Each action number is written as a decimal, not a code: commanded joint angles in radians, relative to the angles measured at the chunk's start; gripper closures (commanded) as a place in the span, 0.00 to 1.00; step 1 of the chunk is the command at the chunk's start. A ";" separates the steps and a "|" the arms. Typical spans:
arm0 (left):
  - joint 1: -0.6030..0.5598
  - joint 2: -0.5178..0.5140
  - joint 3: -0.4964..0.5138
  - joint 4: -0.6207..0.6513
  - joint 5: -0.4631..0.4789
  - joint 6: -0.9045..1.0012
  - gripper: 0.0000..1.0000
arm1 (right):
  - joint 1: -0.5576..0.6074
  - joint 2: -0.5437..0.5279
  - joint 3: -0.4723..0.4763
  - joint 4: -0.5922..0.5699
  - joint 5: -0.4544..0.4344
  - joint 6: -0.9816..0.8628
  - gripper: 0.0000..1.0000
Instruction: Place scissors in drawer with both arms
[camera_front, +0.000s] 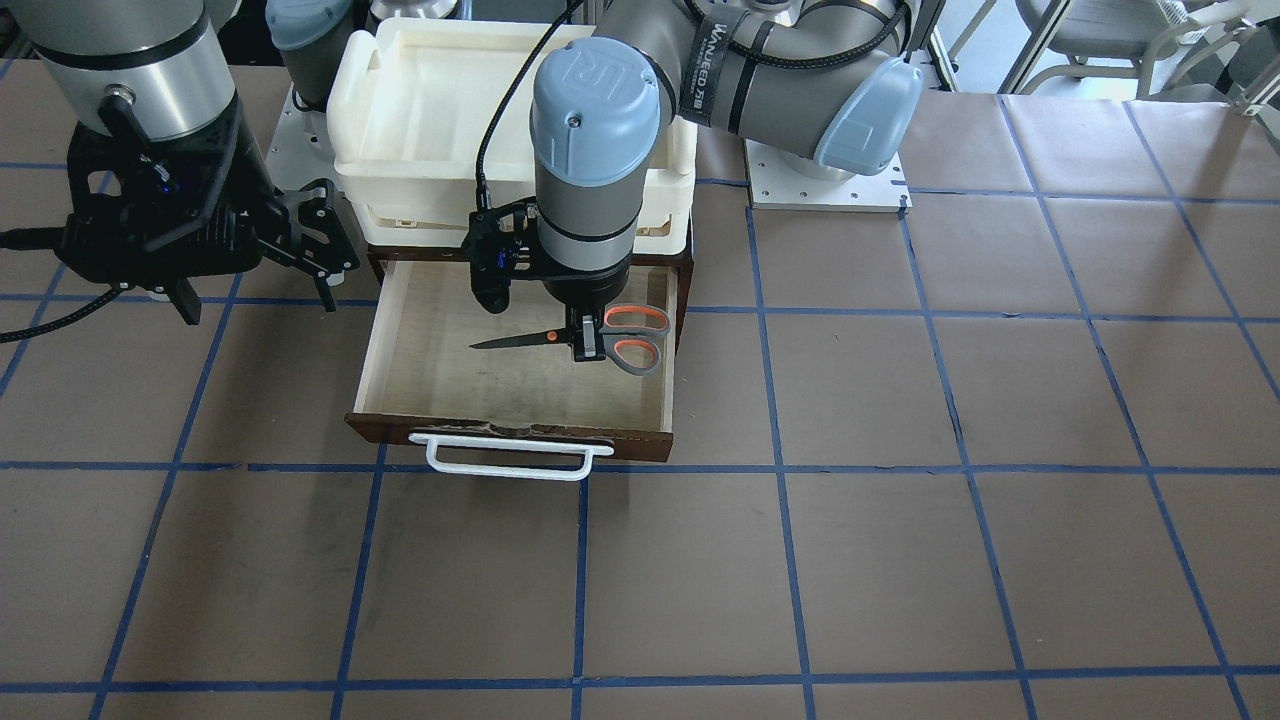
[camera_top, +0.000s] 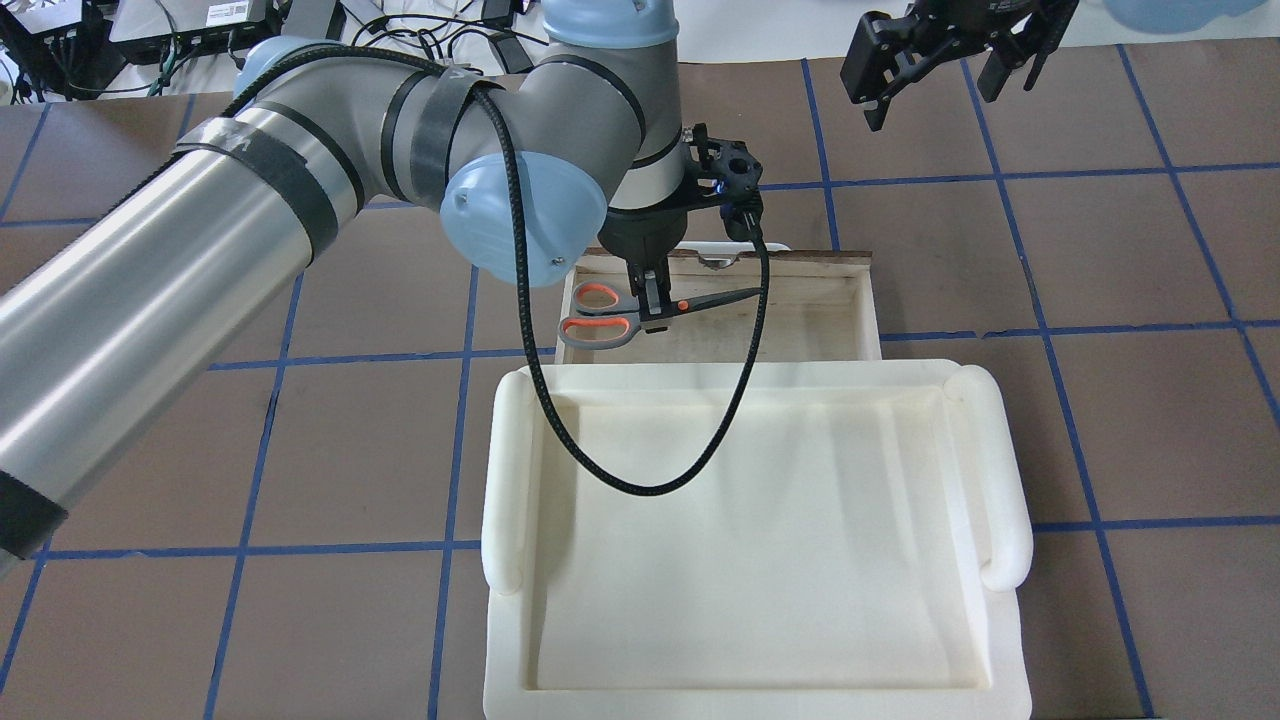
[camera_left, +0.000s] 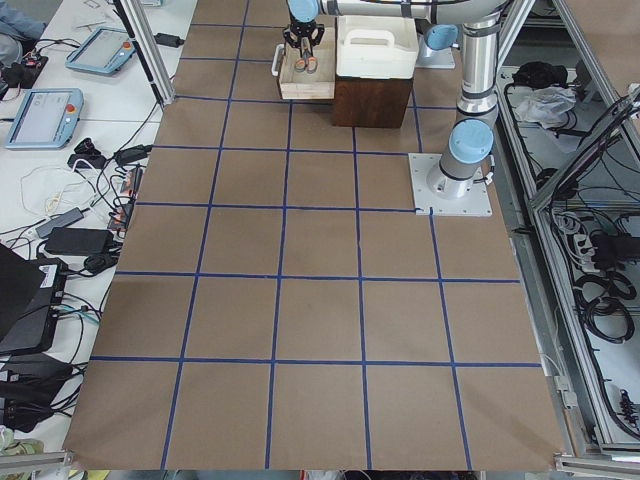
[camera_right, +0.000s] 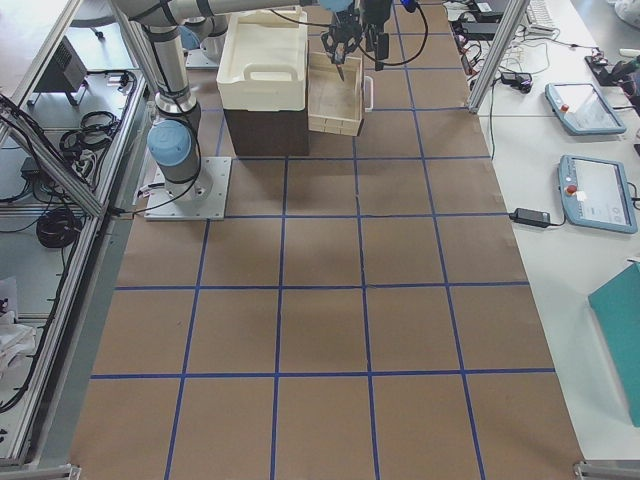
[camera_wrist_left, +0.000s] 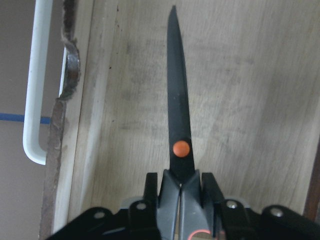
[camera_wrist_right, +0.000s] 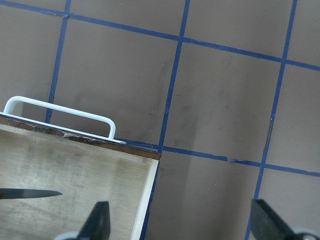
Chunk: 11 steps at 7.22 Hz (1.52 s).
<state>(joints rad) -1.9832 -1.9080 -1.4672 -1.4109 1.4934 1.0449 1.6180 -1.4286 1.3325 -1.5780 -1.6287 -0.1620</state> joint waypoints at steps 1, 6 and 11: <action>-0.022 -0.023 -0.004 0.021 0.001 -0.023 1.00 | -0.001 -0.015 0.000 0.060 0.032 -0.013 0.00; -0.037 -0.042 -0.057 0.079 0.004 -0.008 1.00 | -0.023 -0.019 0.000 0.128 0.027 -0.010 0.00; -0.040 -0.040 -0.099 0.096 0.004 -0.008 1.00 | -0.043 -0.026 0.007 0.139 0.033 0.009 0.00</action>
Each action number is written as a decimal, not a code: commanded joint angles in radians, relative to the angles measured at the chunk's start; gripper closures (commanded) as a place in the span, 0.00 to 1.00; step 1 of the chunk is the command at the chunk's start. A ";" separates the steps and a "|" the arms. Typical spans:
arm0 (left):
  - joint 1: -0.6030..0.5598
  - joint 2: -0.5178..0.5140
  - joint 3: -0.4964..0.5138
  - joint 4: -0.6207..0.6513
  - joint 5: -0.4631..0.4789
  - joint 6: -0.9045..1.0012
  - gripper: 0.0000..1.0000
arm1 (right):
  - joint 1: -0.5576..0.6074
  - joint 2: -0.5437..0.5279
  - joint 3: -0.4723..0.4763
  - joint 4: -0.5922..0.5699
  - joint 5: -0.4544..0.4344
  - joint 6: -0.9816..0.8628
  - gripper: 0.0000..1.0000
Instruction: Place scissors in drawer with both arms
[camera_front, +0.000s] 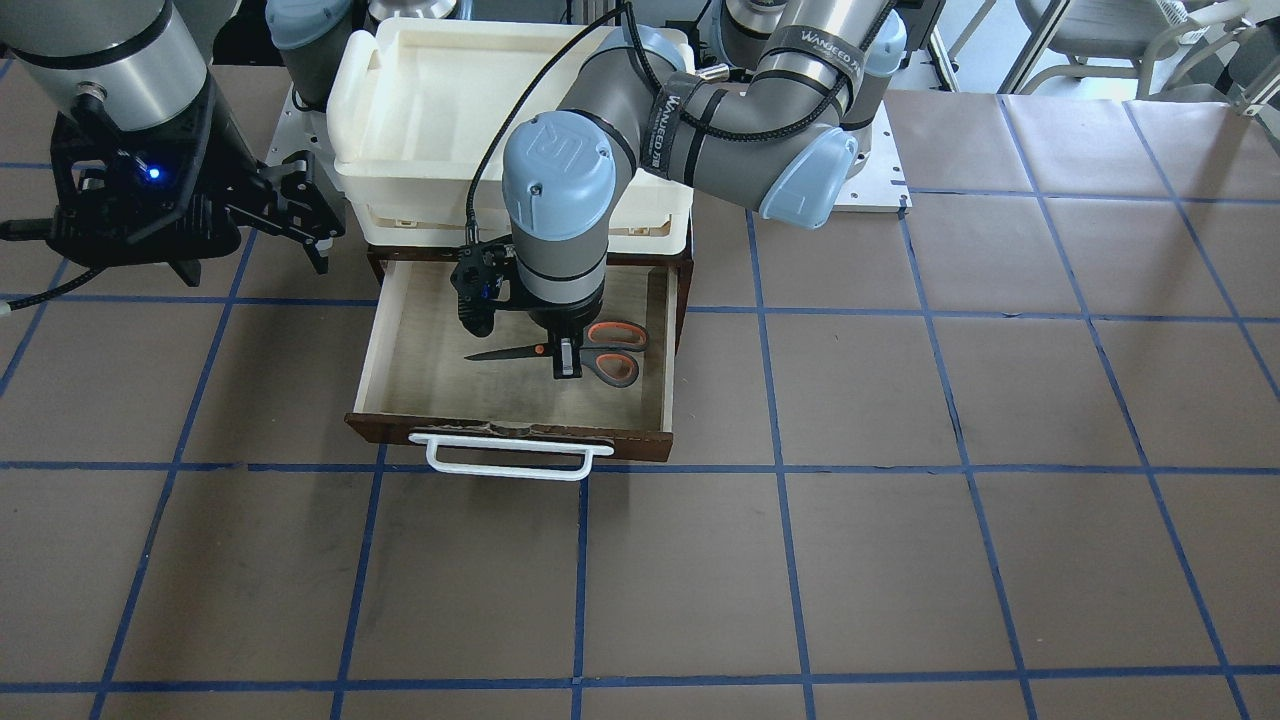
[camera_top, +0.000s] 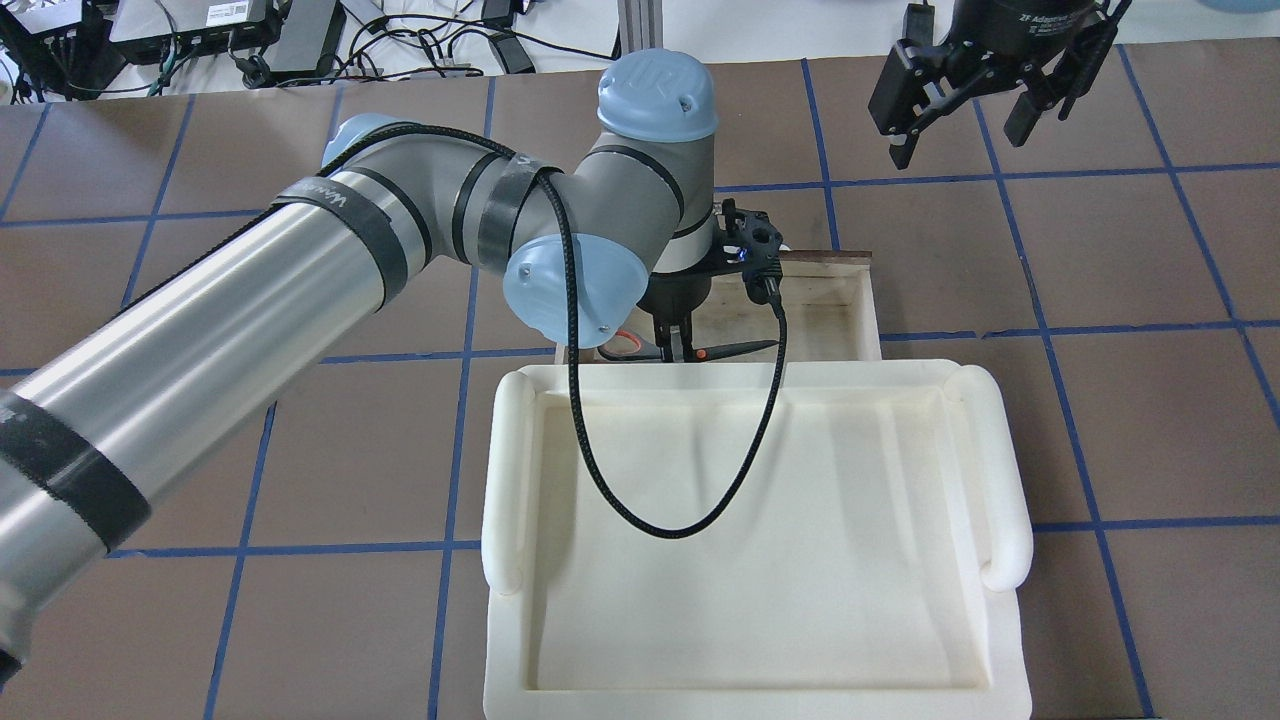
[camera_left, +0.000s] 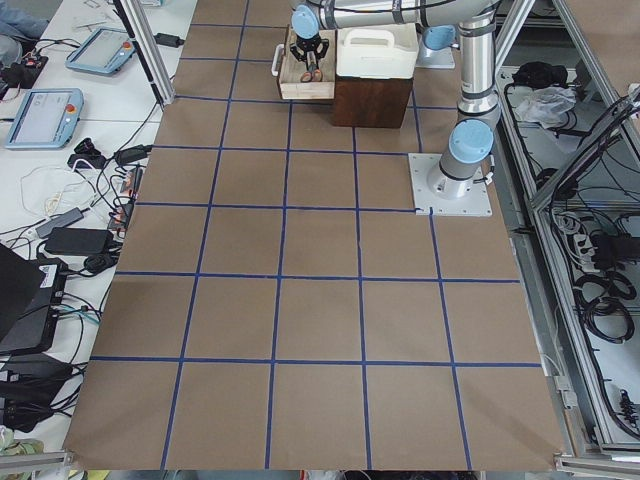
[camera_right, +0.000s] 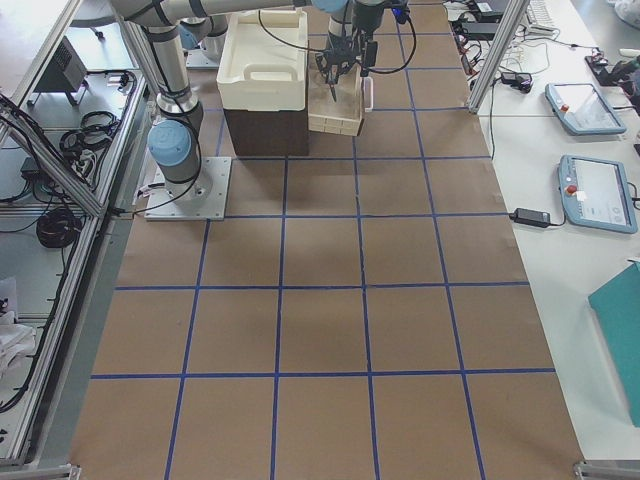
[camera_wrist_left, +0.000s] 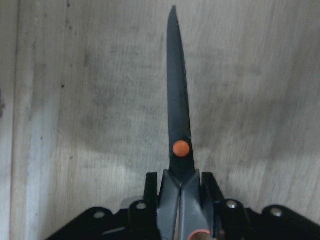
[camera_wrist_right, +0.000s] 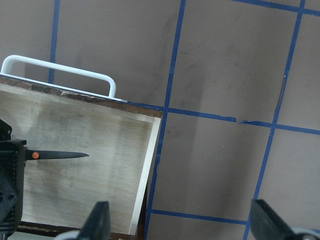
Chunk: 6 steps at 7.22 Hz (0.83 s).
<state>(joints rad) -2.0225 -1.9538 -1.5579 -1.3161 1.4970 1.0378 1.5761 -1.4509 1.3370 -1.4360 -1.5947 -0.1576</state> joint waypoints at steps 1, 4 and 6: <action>-0.001 0.015 -0.008 0.005 0.000 0.001 0.92 | -0.001 -0.005 0.002 -0.003 -0.001 0.004 0.00; -0.001 0.016 -0.008 0.008 -0.001 -0.012 0.11 | -0.002 -0.005 0.002 -0.014 -0.001 0.006 0.00; 0.002 0.042 0.011 0.011 0.000 -0.009 0.05 | -0.008 -0.003 0.002 -0.014 0.001 0.016 0.00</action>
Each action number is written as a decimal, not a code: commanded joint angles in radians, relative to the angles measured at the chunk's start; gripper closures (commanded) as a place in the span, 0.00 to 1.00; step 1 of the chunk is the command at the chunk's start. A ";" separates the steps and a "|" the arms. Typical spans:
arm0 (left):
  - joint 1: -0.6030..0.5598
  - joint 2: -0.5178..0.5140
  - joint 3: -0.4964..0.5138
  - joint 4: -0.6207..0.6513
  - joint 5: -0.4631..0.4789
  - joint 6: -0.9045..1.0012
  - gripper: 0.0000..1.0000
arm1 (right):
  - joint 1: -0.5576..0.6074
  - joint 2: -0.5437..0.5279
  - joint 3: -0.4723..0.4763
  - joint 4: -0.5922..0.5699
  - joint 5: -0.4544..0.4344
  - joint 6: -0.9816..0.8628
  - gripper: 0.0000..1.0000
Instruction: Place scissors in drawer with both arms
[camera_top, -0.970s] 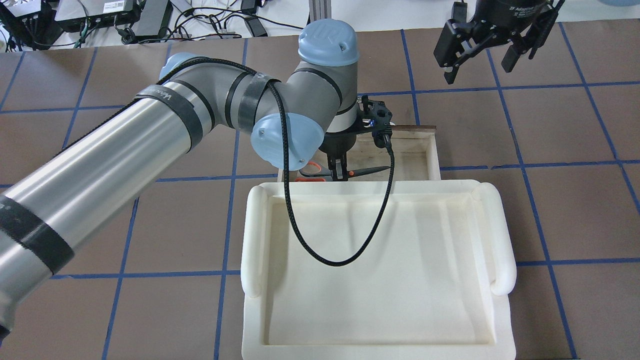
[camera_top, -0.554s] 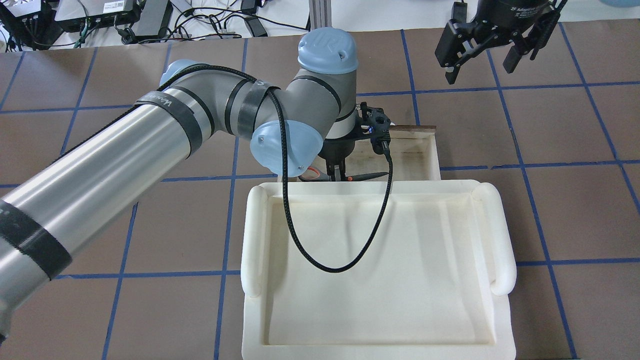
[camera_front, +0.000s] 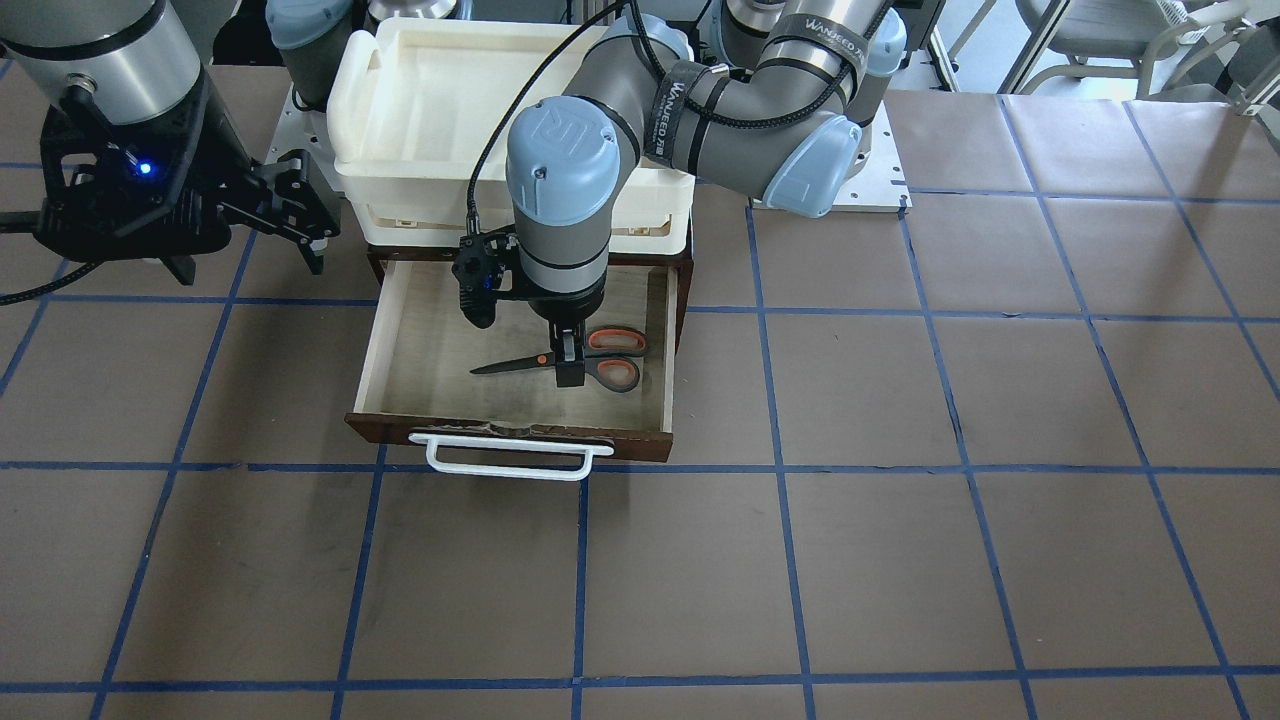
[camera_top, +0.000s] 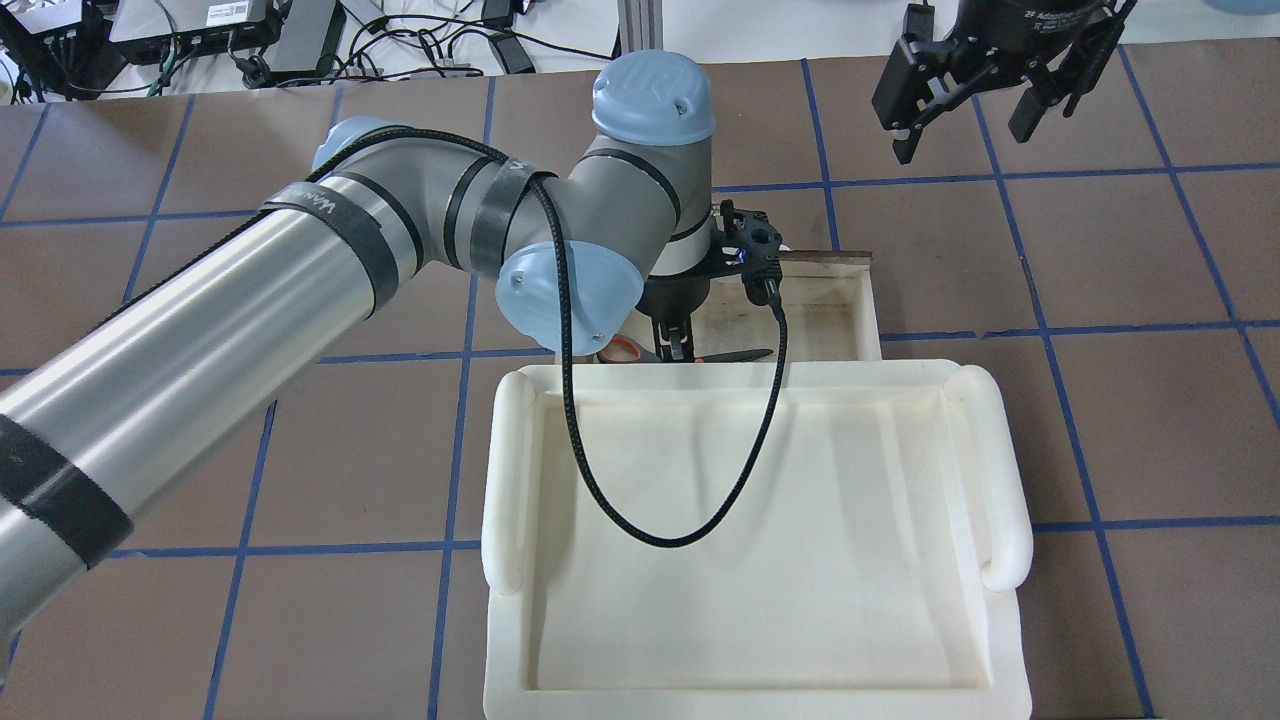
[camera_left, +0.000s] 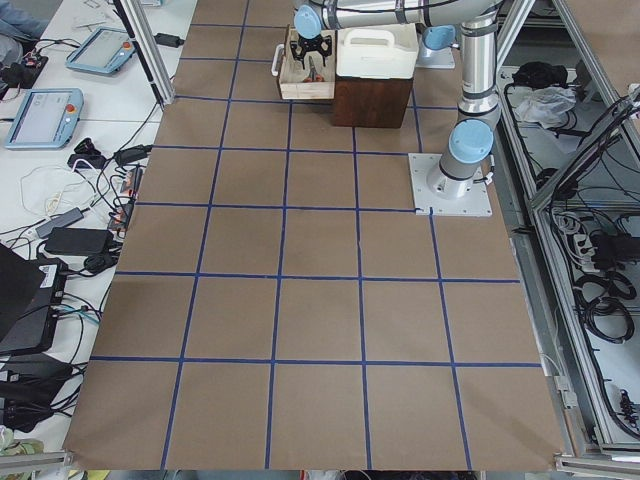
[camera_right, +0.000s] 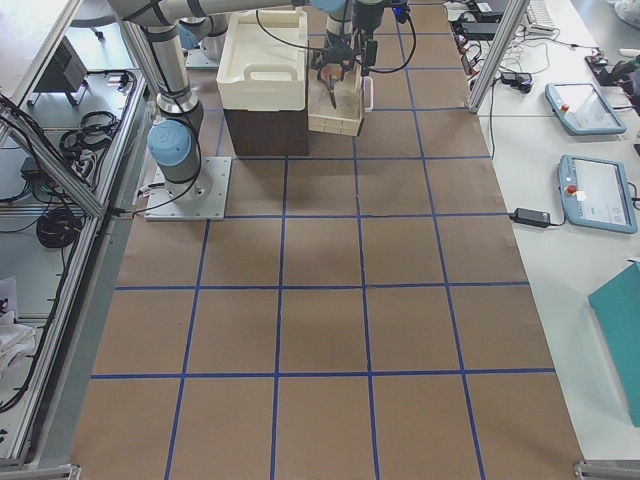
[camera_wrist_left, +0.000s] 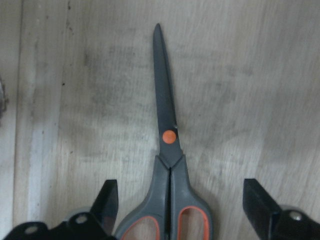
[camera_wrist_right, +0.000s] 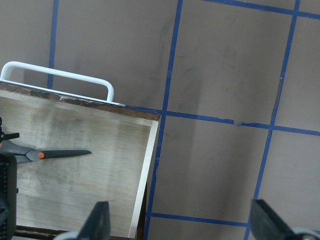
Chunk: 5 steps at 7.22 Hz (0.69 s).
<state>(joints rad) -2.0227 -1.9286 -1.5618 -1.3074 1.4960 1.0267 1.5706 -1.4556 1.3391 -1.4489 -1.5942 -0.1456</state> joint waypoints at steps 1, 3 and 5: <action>0.012 0.039 0.031 0.025 0.000 -0.014 0.05 | -0.004 0.001 0.002 0.001 -0.001 0.005 0.00; 0.068 0.109 0.092 -0.040 0.006 -0.125 0.05 | -0.008 0.000 0.018 0.002 0.000 0.005 0.00; 0.210 0.154 0.091 -0.141 -0.057 -0.240 0.03 | -0.009 -0.012 0.022 0.004 0.000 0.038 0.00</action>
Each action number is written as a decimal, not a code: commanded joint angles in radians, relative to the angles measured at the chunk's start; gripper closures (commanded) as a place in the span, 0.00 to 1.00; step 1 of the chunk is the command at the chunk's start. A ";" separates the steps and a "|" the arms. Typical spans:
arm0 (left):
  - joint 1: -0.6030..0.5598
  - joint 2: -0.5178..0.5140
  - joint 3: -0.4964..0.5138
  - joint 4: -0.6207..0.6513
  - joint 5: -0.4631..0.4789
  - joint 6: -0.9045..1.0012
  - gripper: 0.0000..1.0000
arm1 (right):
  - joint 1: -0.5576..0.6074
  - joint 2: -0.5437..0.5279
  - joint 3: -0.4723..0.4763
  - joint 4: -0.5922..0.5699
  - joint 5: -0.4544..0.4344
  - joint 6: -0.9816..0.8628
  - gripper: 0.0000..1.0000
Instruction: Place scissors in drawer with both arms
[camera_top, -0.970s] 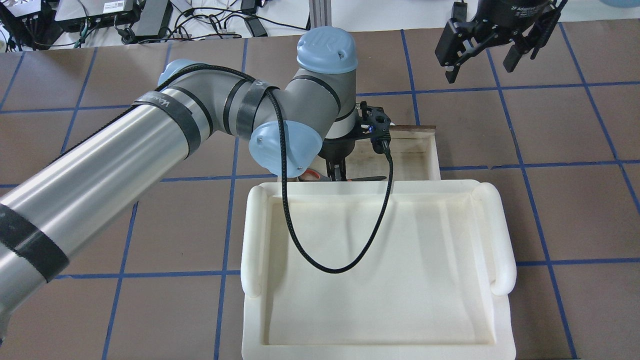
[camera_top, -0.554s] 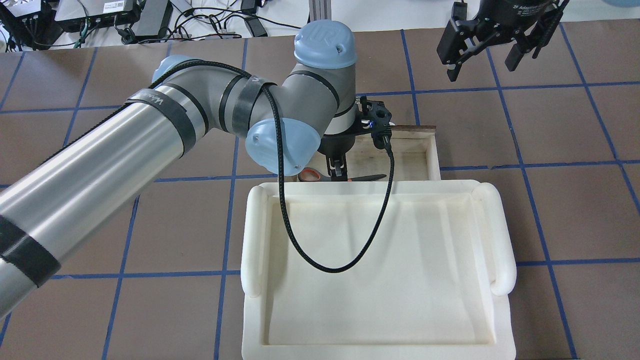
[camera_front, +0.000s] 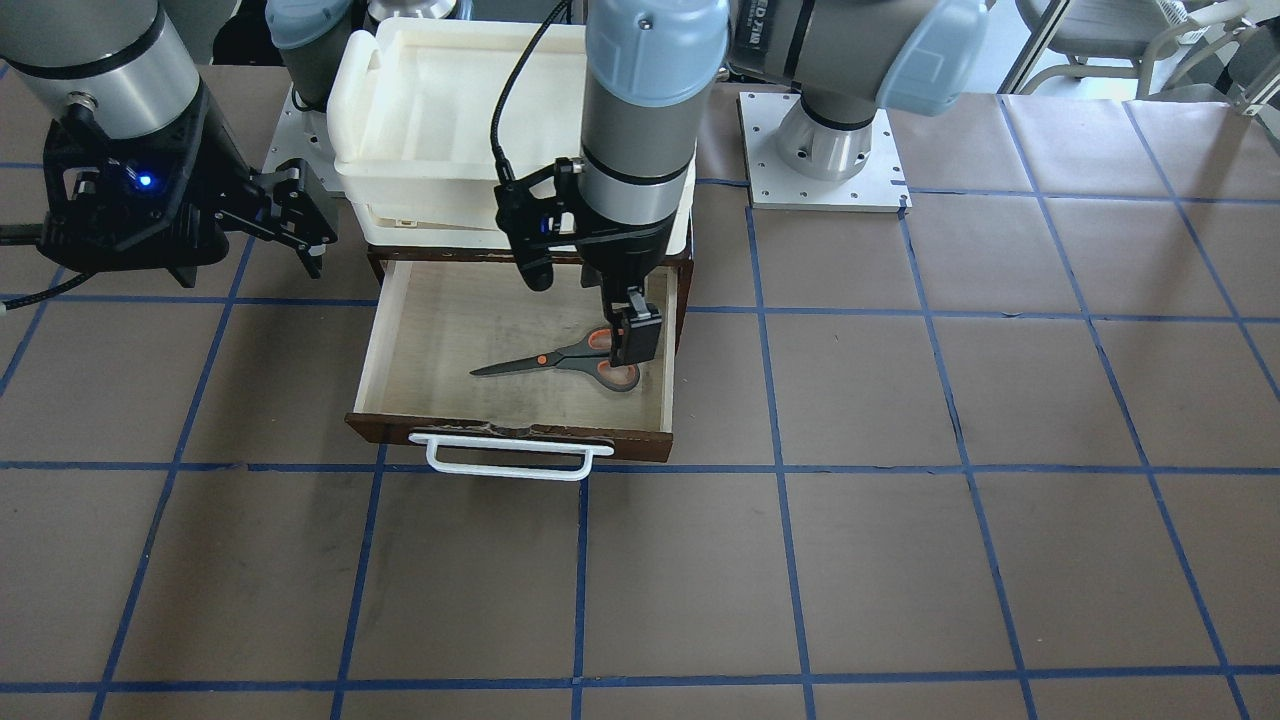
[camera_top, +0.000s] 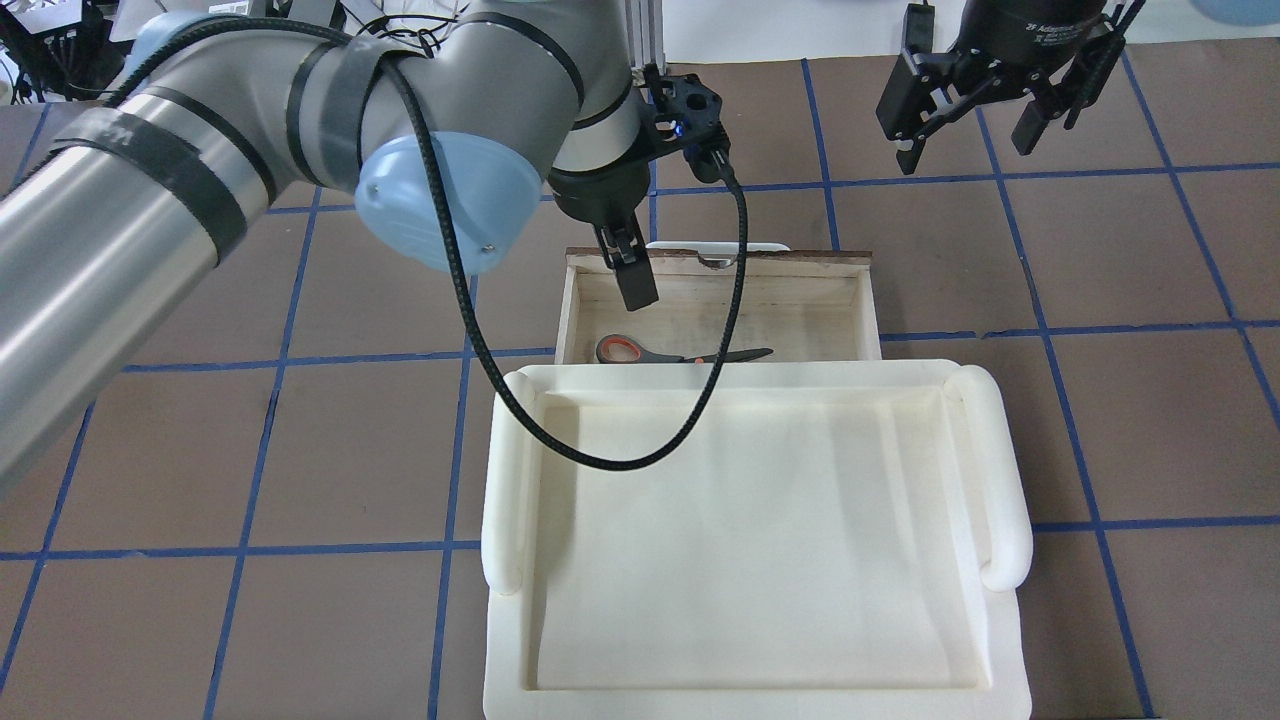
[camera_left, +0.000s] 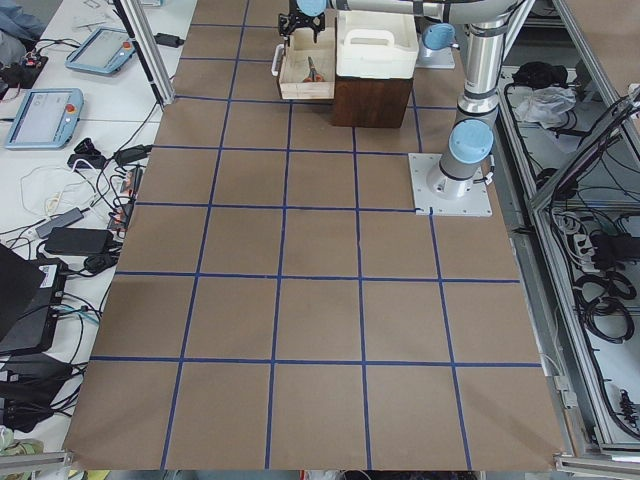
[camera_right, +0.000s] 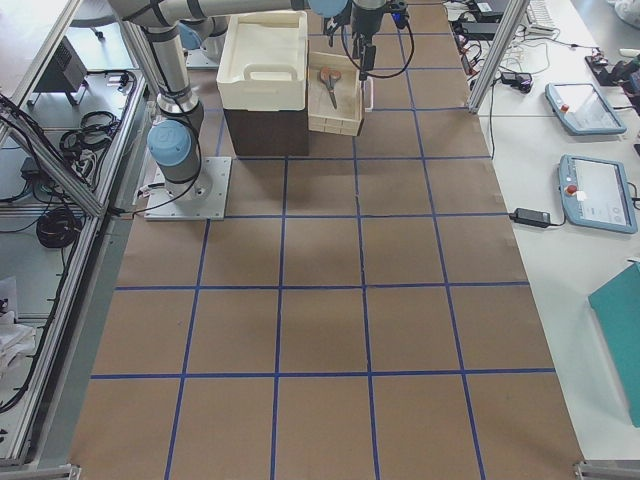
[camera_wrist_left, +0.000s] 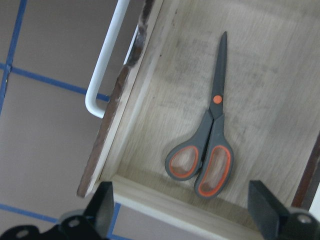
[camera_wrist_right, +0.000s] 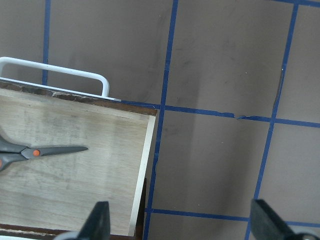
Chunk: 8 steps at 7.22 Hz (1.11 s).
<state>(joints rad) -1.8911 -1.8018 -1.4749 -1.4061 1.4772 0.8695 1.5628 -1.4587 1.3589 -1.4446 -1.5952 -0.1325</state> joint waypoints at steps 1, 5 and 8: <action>0.096 0.056 0.004 -0.062 -0.006 -0.248 0.00 | -0.001 -0.012 0.002 -0.010 0.009 0.056 0.00; 0.289 0.203 -0.005 -0.268 0.117 -0.651 0.00 | 0.003 -0.025 0.022 -0.005 0.017 0.110 0.00; 0.294 0.249 -0.051 -0.281 0.064 -0.767 0.00 | 0.005 -0.048 0.049 0.004 0.017 0.108 0.00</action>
<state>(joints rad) -1.6003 -1.5690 -1.5045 -1.6852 1.5515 0.1330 1.5674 -1.4956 1.3928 -1.4411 -1.5788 -0.0243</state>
